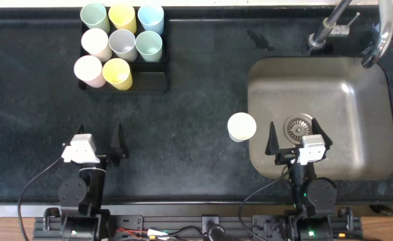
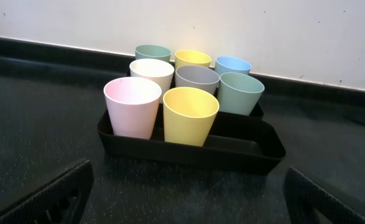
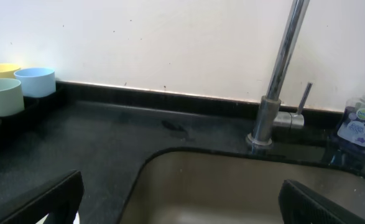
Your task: Store Cups
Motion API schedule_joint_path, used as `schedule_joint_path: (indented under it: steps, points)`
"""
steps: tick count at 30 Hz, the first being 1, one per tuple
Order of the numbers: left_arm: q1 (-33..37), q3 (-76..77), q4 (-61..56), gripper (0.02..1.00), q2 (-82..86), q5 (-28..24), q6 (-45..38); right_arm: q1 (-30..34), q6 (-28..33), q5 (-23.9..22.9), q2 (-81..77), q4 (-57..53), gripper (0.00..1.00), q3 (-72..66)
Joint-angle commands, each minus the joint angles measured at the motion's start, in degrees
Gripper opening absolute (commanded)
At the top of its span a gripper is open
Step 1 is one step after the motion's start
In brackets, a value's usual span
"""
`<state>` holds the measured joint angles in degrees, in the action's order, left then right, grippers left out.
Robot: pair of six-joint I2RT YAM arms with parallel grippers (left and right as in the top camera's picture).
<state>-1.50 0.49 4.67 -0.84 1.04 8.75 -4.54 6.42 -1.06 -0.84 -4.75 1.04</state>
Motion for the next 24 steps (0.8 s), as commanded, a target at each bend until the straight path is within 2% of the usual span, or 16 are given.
schedule_joint_path:
  steps: [1, 24]
  points:
    - [-0.2, 0.0, 0.2, 1.0, 0.7, -1.0, -1.3, 0.2, -0.2, -0.3, 0.6, 0.3, 0.996, -0.8]
    - [-0.2, 0.0, 0.2, 1.0, 0.7, -1.0, -1.3, 0.2, -0.2, -0.2, -0.1, 0.8, 0.996, -0.7]
